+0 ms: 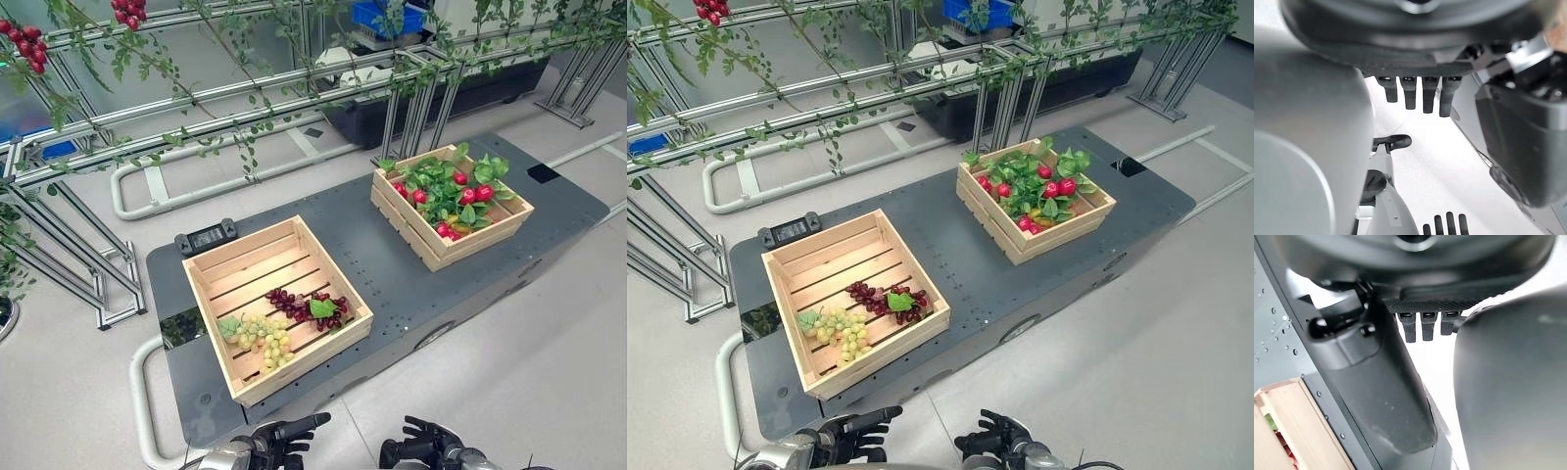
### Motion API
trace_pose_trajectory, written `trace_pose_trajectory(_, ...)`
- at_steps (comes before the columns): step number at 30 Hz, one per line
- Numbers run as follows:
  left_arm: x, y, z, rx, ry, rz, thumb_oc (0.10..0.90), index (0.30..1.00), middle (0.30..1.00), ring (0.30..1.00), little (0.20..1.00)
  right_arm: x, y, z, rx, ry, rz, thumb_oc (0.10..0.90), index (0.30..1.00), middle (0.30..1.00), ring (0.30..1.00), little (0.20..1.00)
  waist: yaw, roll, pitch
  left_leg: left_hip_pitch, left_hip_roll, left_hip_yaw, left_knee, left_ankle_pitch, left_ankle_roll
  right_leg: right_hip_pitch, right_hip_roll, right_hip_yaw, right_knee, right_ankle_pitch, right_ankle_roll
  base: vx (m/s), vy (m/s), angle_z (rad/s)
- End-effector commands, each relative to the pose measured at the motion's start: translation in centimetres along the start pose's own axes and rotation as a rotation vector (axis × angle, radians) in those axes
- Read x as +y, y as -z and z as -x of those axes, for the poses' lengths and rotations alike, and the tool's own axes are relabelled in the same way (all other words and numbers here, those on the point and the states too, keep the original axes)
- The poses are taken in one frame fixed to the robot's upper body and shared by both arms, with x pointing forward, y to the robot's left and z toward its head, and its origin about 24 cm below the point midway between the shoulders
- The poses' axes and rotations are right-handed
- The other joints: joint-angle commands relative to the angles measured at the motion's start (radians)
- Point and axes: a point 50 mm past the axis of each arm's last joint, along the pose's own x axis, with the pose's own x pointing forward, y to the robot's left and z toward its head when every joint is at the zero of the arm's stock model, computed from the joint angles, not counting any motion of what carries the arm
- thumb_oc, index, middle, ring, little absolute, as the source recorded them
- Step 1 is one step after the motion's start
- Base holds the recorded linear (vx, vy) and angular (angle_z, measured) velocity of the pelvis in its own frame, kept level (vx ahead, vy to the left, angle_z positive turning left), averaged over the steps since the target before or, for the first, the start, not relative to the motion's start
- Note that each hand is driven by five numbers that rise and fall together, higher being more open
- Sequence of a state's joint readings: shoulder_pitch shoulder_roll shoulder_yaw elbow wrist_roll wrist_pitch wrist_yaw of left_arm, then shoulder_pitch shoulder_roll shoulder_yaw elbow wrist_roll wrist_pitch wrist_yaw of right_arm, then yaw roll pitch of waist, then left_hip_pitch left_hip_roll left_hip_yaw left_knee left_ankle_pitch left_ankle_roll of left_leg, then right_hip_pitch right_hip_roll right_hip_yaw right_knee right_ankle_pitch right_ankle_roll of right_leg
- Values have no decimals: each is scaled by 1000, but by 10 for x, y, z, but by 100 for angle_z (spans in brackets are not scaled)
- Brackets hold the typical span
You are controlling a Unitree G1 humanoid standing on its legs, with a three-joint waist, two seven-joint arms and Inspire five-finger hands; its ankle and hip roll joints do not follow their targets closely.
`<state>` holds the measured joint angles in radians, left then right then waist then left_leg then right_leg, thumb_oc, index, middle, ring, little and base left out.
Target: Pick up the fruits from the basket on one side to the basket on the other side
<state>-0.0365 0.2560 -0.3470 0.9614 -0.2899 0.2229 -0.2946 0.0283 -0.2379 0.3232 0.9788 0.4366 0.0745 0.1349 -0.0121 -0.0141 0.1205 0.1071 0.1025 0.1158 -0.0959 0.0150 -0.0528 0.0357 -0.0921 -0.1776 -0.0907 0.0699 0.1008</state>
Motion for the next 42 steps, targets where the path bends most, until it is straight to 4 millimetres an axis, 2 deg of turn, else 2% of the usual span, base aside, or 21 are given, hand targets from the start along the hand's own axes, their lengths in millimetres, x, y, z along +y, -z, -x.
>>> trace_pose_trajectory(1,1,-25,-1,-46,30,-43,800,900,900,900,900,9,-25,-3,-95,-43,49,800,900,900,900,900,7,-10,8,-2,-35,25,9,-23,21,24,-63,5,27,-15,47,0,0,0)
trace_pose_trajectory(4,-1,-29,1,-73,79,-30,800,900,900,900,900,10,-26,-3,-97,-42,51,800,900,900,900,900,7,-9,9,1,-33,27,9,-22,20,27,-63,6,28,-16,47,0,0,0)
trace_pose_trajectory(10,-16,-80,22,-273,283,-204,800,900,900,900,900,0,-29,1,-104,-15,47,800,900,900,900,900,-1,2,17,11,-27,32,9,-26,21,36,-53,15,17,-15,44,0,0,0)
trace_pose_trajectory(14,-23,-116,48,-444,318,-397,800,900,900,900,900,-7,-28,4,-99,2,49,800,900,900,900,900,-3,13,16,12,-26,31,9,-26,21,40,-50,15,9,-13,43,4,13,-3)
trace_pose_trajectory(15,-22,-131,60,-509,297,-419,800,900,900,900,900,-10,-24,5,-91,10,47,800,900,900,900,900,-2,15,14,10,-26,28,9,-26,20,42,-48,15,5,-13,42,0,0,0)
trace_pose_trajectory(16,-22,-133,63,-522,292,-427,800,900,900,900,900,-11,-23,5,-89,13,48,800,900,900,900,900,-2,15,13,10,-26,28,9,-26,20,43,-48,15,4,-12,42,0,0,0)
trace_pose_trajectory(17,-19,-149,78,-571,257,-493,800,900,900,900,900,-14,-18,7,-82,20,47,800,900,900,900,900,-1,16,10,9,-26,27,9,-28,21,42,-46,16,3,-15,42,0,0,0)
trace_pose_trajectory(21,-15,-184,126,-789,98,-672,800,900,900,900,900,-21,-9,11,-69,39,38,800,900,900,900,900,1,19,6,-3,-26,17,9,-24,18,36,-42,15,3,-17,40,15,2,1)
trace_pose_trajectory(25,2,-200,161,-939,-140,-751,800,900,900,900,900,-28,5,16,-57,64,11,800,900,900,900,900,8,16,9,-15,-24,8,9,-22,18,31,-39,3,3,-18,36,37,-1,4)
trace_pose_trajectory(28,14,-205,180,-1012,-325,-829,800,900,900,900,900,-28,13,19,-69,72,-22,800,900,900,900,900,10,11,18,-30,-24,0,9,-19,18,19,-33,-5,15,-26,29,33,-10,4)
trace_pose_trajectory(30,19,-208,187,-1037,-404,-866,800,900,900,900,900,-27,12,20,-97,63,-32,800,900,900,900,900,12,9,30,-42,-23,-1,9,-15,17,4,-32,-7,21,-26,26,-4,0,3)
trace_pose_trajectory(34,37,-218,209,-1128,-722,-963,800,900,900,900,900,-32,-2,22,-171,66,-18,800,900,900,900,900,11,5,72,-78,-25,3,9,-5,14,-42,-29,0,28,-25,21,-25,35,12)
trace_pose_trajectory(36,42,-222,215,-1140,-797,-992,800,900,900,900,900,-33,-6,22,-189,66,-10,800,900,900,900,900,8,3,86,-89,-26,7,9,-2,14,-57,-28,3,33,-26,20,-75,40,3)
trace_pose_trajectory(37,48,-229,223,-1171,-918,-1051,800,900,900,900,900,-35,-16,22,-223,65,4,800,900,900,900,900,4,1,116,-113,-25,11,15,6,13,-89,-26,5,54,-29,17,-121,50,-1)
trace_pose_trajectory(42,64,-245,240,-1182,-1169,-1126,800,900,900,900,900,-41,-35,25,-295,60,42,800,900,900,900,900,-11,-10,188,-200,-30,11,103,-5,11,-168,-33,16,122,-41,13,-75,62,-3)
